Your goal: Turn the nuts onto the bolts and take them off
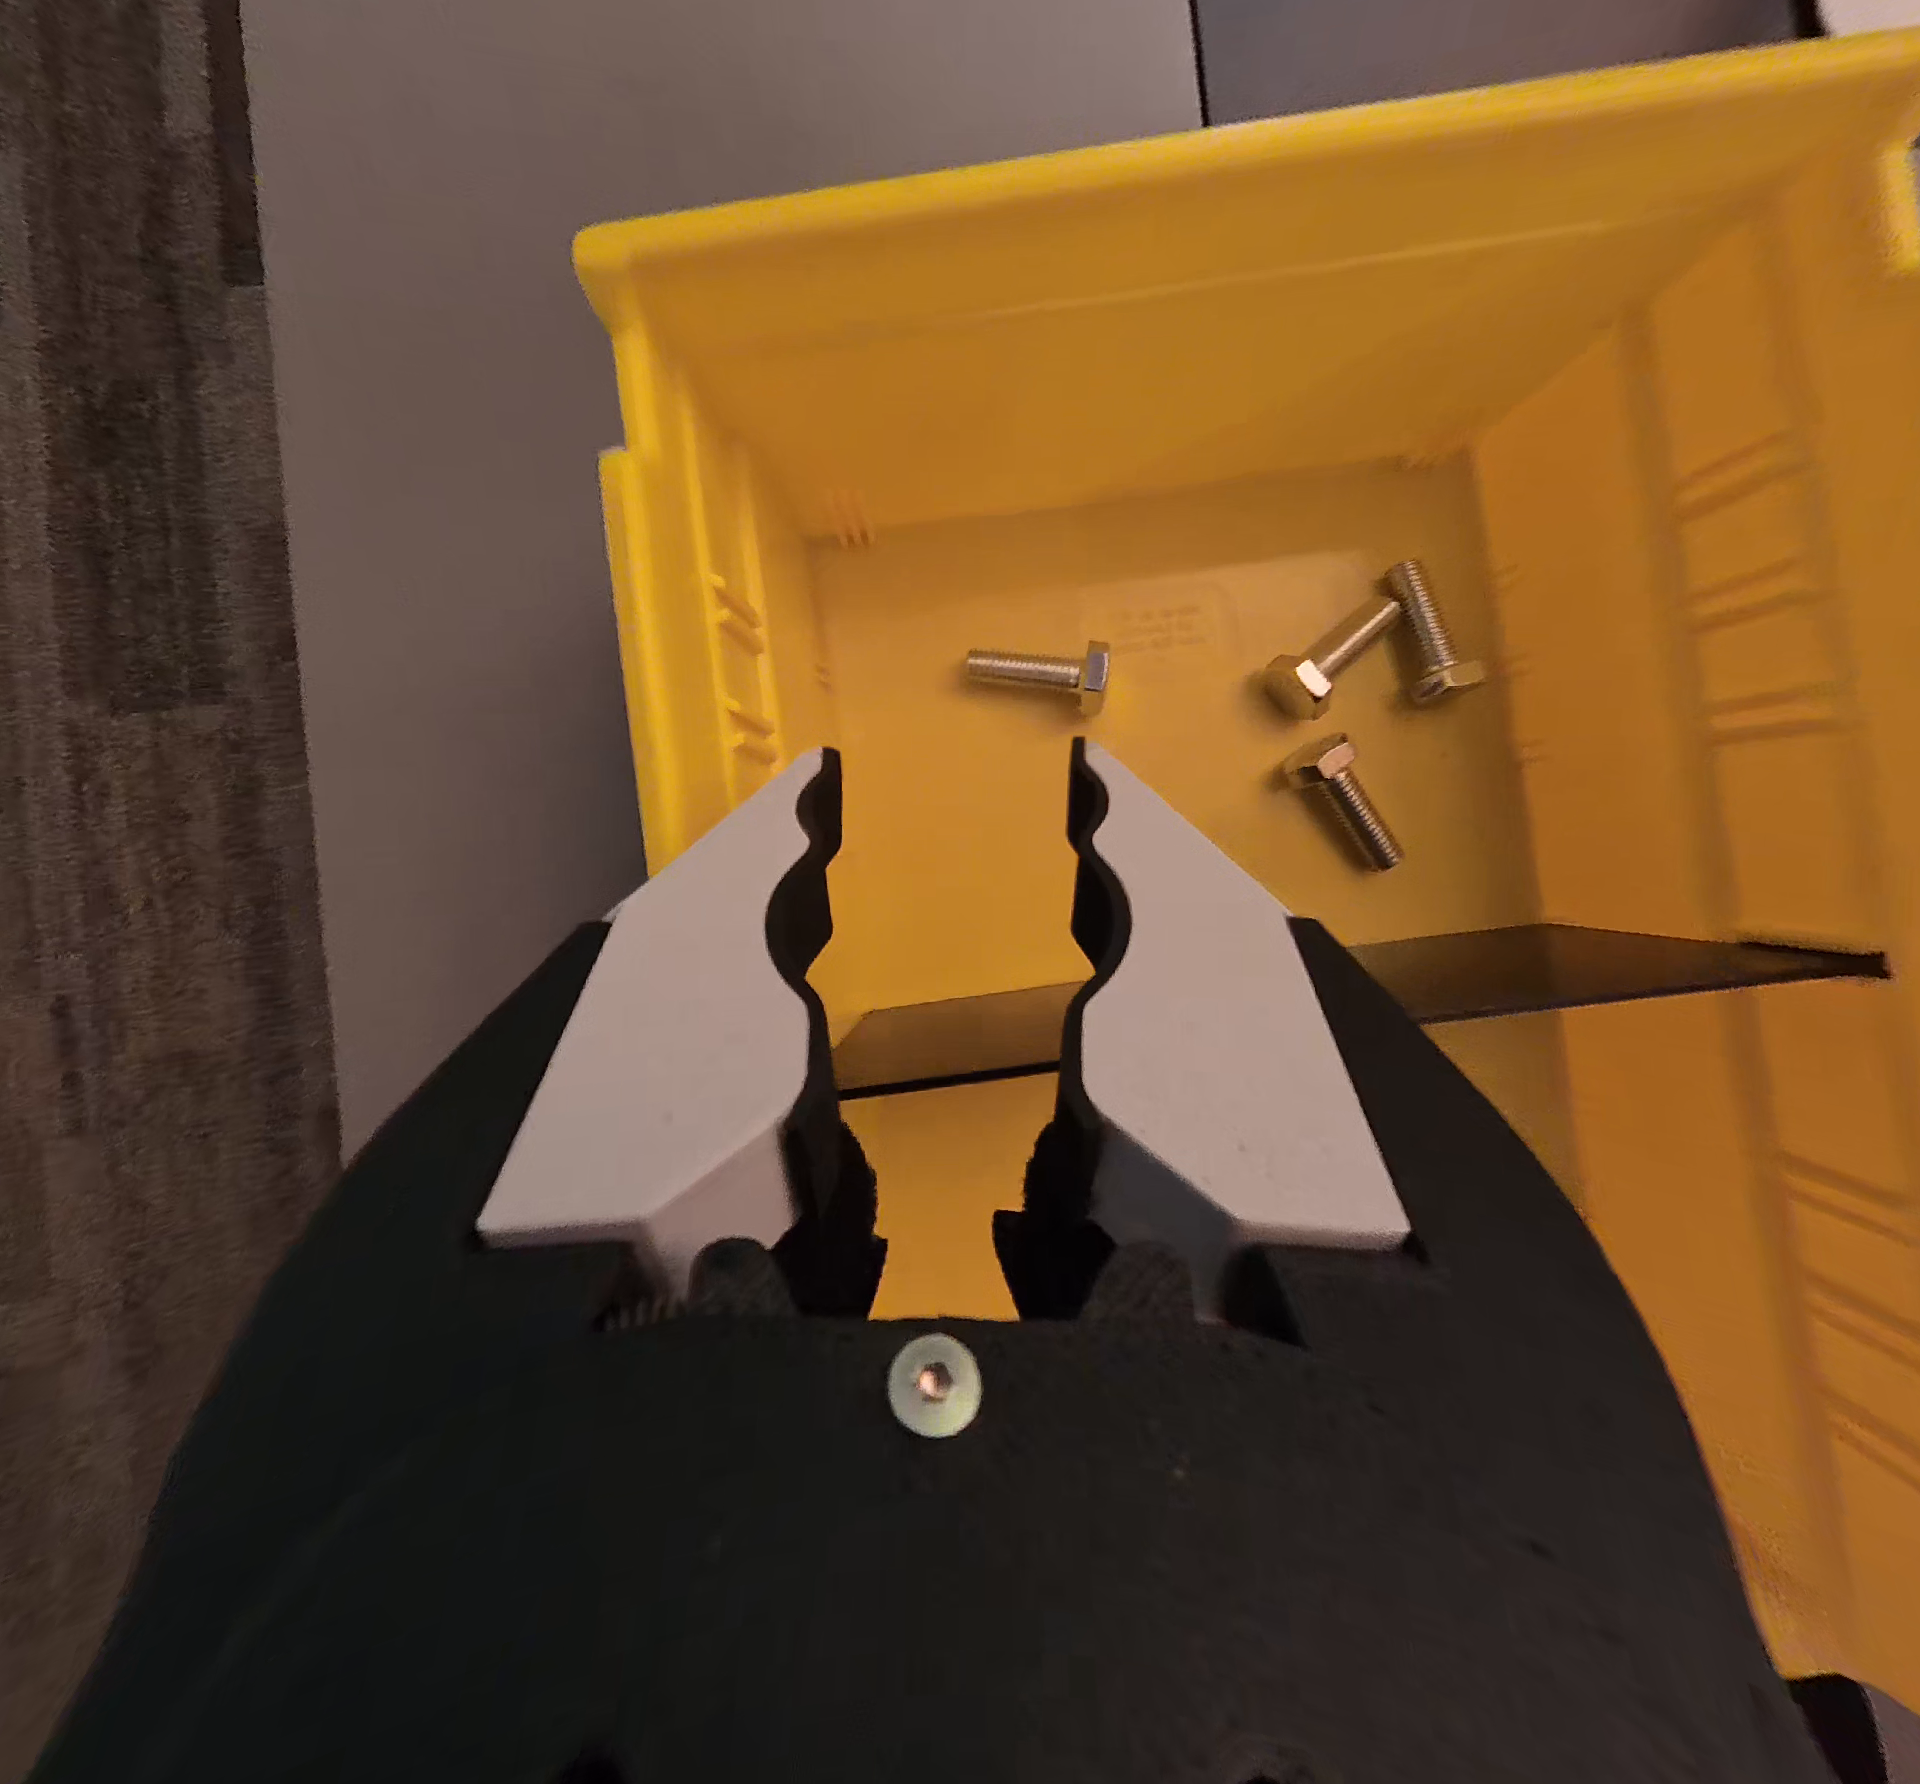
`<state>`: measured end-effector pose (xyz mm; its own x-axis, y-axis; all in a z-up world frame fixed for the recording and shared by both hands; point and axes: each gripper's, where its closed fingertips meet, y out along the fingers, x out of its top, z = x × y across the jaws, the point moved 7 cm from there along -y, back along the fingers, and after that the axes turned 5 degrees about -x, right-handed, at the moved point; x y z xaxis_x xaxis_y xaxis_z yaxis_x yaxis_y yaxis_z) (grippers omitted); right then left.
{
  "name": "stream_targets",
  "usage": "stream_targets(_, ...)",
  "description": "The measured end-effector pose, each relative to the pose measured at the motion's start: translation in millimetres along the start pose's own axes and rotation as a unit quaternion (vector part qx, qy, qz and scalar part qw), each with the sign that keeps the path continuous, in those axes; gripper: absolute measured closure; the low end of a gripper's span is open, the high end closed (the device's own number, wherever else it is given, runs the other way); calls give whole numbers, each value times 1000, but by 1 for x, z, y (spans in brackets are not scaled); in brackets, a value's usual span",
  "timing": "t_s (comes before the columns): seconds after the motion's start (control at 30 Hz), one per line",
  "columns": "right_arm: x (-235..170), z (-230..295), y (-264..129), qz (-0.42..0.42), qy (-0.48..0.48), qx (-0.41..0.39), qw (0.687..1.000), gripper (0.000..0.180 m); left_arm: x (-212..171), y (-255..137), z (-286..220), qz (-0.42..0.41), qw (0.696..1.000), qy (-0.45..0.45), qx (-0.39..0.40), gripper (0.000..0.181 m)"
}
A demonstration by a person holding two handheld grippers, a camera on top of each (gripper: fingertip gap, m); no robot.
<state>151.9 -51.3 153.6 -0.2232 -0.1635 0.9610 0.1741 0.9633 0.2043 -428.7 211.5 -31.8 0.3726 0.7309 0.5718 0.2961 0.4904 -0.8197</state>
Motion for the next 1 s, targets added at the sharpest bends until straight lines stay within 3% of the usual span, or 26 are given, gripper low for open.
stream_targets(0.03, 0, -1, 0, -1, 4, 0, 1000, 81, 0, 1, 1, 4, 1000, 5, 8, 139)
stream_targets(0.27, -7, -2, 5, 13, 4, 3, 1000, 80, 6, 15, -7, 21, 999, 28, -15, 142)
stream_targets(0.57, -19, 2, 14, 41, -16, 6, 999, 80, 9, 50, -20, 174, 976, 122, -56, 133)
stream_targets(0.8, -24, 6, 21, 51, -30, 11, 998, 80, 3, 71, -15, 239, 964, 100, -62, 121)
stream_targets(0.93, -25, 9, 23, 56, -37, 16, 998, 80, 2, 72, -12, 229, 968, 88, -58, 137)
stream_targets(0.97, -25, 10, 23, 56, -37, 16, 998, 80, 2, 72, -12, 224, 969, 85, -58, 146)
stream_targets(1.0, -25, 10, 23, 55, -37, 17, 998, 80, 2, 72, -12, 222, 969, 86, -64, 167)
